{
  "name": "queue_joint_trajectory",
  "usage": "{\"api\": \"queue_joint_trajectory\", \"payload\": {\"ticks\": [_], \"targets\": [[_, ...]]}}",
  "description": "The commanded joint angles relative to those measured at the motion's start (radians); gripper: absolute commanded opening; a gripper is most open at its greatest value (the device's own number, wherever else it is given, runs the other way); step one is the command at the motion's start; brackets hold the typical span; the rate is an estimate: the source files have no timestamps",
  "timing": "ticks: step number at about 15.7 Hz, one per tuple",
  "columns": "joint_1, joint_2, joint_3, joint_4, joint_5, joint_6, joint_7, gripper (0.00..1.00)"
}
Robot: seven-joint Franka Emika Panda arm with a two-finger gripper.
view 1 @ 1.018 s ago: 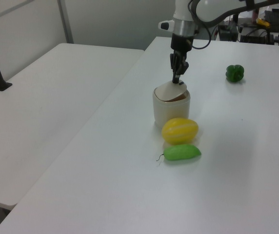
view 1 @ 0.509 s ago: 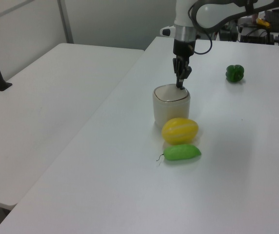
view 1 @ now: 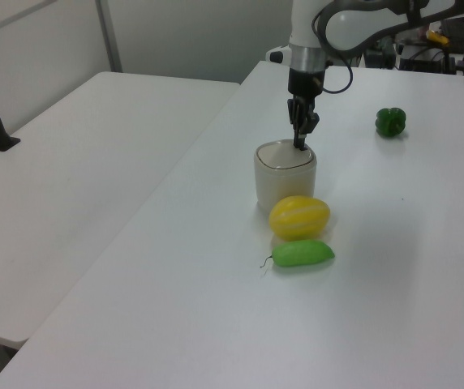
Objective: Close garbage bin
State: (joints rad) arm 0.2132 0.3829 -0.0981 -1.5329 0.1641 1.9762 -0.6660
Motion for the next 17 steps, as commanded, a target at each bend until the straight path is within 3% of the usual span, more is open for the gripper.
{"api": "queue_joint_trajectory", "payload": {"ticks": [1, 9, 14, 17], "targets": [[0.011, 0.019, -0.003, -0.015, -0.018, 0.041, -0.011, 0.06], [0.011, 0.021, 0.001, -0.015, -0.046, 0.039, -0.004, 0.06], [-0.024, -0.074, 0.001, -0.016, -0.037, 0.021, 0.121, 0.15], [-0.057, -0.134, 0.001, -0.015, -0.037, -0.1, 0.183, 0.18]]}}
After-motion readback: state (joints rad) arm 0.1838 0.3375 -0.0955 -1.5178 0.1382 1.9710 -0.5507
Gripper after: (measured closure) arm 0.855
